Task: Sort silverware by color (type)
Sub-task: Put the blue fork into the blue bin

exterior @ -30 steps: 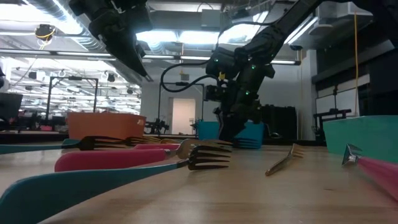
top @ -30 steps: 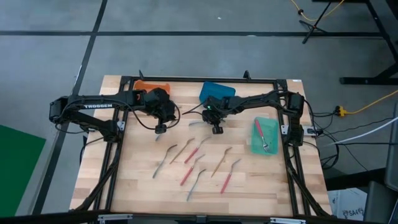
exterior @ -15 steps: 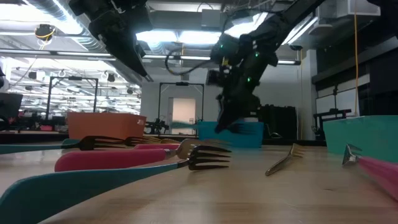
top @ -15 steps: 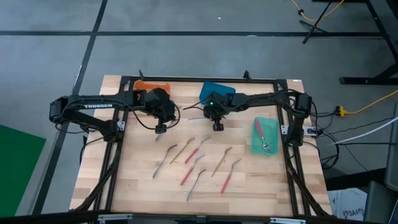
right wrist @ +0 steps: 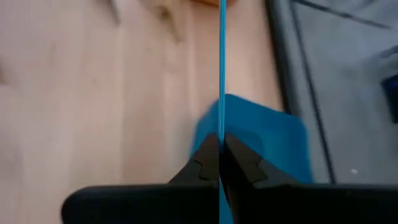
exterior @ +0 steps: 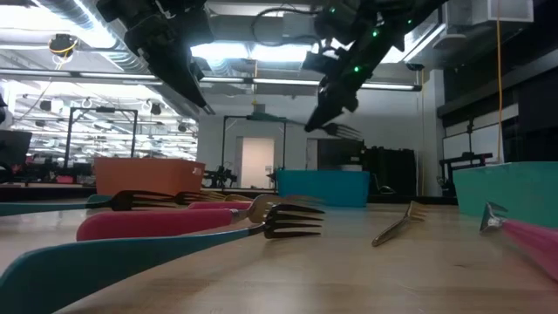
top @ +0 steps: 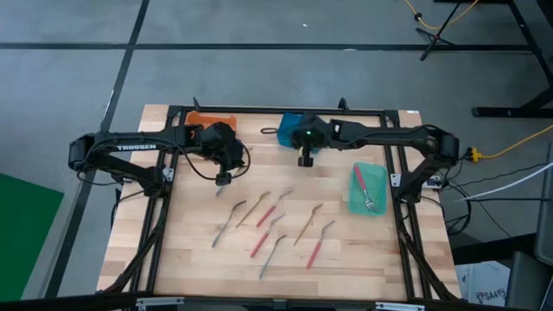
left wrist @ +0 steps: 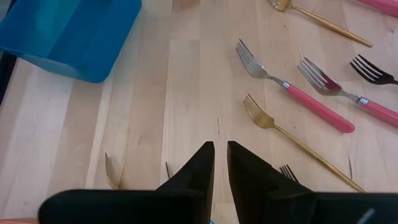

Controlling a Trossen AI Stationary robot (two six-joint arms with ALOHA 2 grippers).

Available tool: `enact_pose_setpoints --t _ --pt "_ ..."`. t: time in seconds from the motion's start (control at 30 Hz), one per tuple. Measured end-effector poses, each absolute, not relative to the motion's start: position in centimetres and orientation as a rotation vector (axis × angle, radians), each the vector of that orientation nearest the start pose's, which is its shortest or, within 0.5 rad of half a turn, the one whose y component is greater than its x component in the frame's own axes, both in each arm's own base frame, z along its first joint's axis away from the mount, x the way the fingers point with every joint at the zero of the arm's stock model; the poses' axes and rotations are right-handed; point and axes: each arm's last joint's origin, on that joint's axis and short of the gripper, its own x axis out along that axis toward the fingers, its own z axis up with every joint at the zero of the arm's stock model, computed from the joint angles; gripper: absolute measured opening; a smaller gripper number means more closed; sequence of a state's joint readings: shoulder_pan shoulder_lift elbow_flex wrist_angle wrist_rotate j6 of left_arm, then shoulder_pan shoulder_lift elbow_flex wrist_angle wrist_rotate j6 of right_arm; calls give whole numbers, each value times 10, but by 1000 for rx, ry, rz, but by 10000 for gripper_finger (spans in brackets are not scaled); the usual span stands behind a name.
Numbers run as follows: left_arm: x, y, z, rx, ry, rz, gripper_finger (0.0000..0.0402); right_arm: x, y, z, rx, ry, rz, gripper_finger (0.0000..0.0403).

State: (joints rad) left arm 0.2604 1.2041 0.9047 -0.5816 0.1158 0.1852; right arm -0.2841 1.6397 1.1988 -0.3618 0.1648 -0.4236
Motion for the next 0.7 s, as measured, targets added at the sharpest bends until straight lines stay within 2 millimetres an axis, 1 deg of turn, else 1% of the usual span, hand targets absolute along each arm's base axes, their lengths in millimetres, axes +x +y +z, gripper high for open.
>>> enact_pose_setpoints --t 0.17,0.23,0.37,0.47,0.57,0.7 --pt "231 58 261 8 874 55 39 328 -118 260 -327 840 -318 3" --pt "231 58 261 8 874 54 39 326 -127 261 -282 824 -361 3" --pt "231 58 261 8 874 54 39 319 -148 262 -141 775 -473 3" --pt "231 58 261 8 874 55 39 314 -163 261 -48 748 -543 3" --pt "231 58 261 8 874 54 39 311 -172 258 18 739 -590 3" --pt "231 58 261 8 874 55 39 314 -179 245 61 773 -610 3"
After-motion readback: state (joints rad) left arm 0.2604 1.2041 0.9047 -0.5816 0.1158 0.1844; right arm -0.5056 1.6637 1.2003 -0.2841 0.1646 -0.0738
